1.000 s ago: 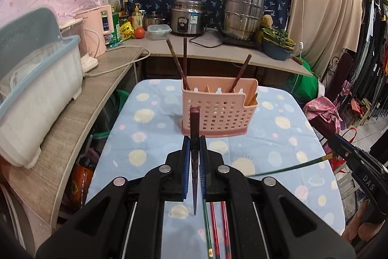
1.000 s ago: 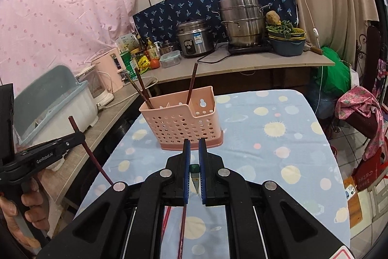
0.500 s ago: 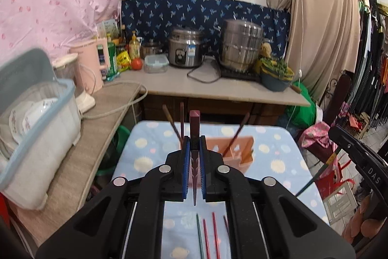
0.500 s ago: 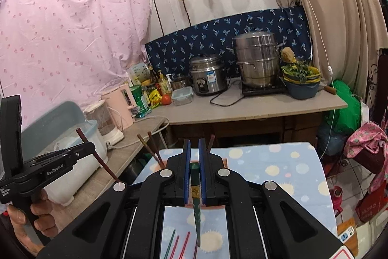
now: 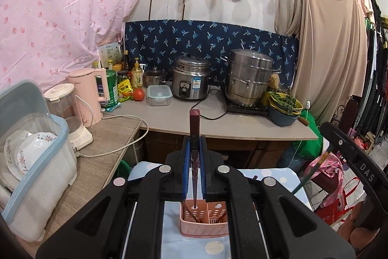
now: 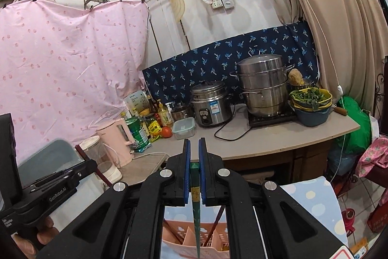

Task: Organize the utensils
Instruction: 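Lift both chopsticks into the pink basket and open both grippers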

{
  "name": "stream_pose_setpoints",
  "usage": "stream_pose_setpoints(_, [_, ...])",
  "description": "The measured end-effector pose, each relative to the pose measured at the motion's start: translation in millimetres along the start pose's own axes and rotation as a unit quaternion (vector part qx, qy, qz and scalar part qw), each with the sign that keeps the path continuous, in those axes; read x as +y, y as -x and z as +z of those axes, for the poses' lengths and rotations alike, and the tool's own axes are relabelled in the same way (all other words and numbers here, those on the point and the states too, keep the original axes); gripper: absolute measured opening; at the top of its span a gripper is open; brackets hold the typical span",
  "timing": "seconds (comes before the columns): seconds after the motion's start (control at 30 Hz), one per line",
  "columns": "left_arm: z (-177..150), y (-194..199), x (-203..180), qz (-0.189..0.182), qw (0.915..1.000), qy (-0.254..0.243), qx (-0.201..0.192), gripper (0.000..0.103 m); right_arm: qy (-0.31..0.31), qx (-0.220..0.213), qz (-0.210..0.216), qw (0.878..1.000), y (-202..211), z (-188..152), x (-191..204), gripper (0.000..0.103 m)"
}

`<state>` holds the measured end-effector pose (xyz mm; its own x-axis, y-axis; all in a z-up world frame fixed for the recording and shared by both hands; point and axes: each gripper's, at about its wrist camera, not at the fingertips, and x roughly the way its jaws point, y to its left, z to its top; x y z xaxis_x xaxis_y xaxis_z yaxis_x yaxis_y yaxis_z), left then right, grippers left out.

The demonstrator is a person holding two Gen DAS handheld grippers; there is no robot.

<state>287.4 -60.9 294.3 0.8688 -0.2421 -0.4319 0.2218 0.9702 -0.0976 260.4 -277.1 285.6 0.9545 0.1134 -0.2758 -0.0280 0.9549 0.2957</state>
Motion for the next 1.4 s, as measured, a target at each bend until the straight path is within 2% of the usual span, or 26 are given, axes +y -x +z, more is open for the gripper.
stream_pose_setpoints(0.33, [-27, -41, 5, -0.003, 0.9993, 0.002, 0.037, 0.007, -0.003, 0.020, -0.002, 1.000, -38, -13, 0, 0.007])
stream_pose_setpoints(0.7, [-36, -50, 8, -0.007, 0.9989, 0.003, 0.047, 0.007, 0.003, -0.004, 0.006, 1.000, -25, 12, 6, 0.007])
stream_pose_setpoints(1.1, [-55, -61, 6, -0.012, 0.9972, 0.007, 0.073, 0.007, 0.009, 0.087, -0.011, 0.996, -67, -60, -12, 0.008])
stream_pose_setpoints(1.17, [-57, -62, 7, -0.009, 0.9970, 0.009, 0.076, 0.008, 0.010, 0.093, -0.013, 0.996, -67, -65, -14, 0.016])
stream_pose_setpoints(1.23, [-59, -62, 7, -0.003, 0.9972, 0.009, 0.074, 0.010, 0.014, 0.095, -0.015, 0.995, -65, -69, -15, 0.035])
stream_pose_setpoints(1.33, [-62, -58, 6, -0.001, 0.9973, 0.011, 0.073, 0.030, 0.016, 0.092, -0.016, 0.996, -57, -71, -15, 0.046])
stream_pose_setpoints(1.4, [-63, -55, 4, 0.000, 0.9974, 0.009, 0.071, 0.032, 0.015, 0.092, -0.016, 0.996, -51, -73, -16, 0.050])
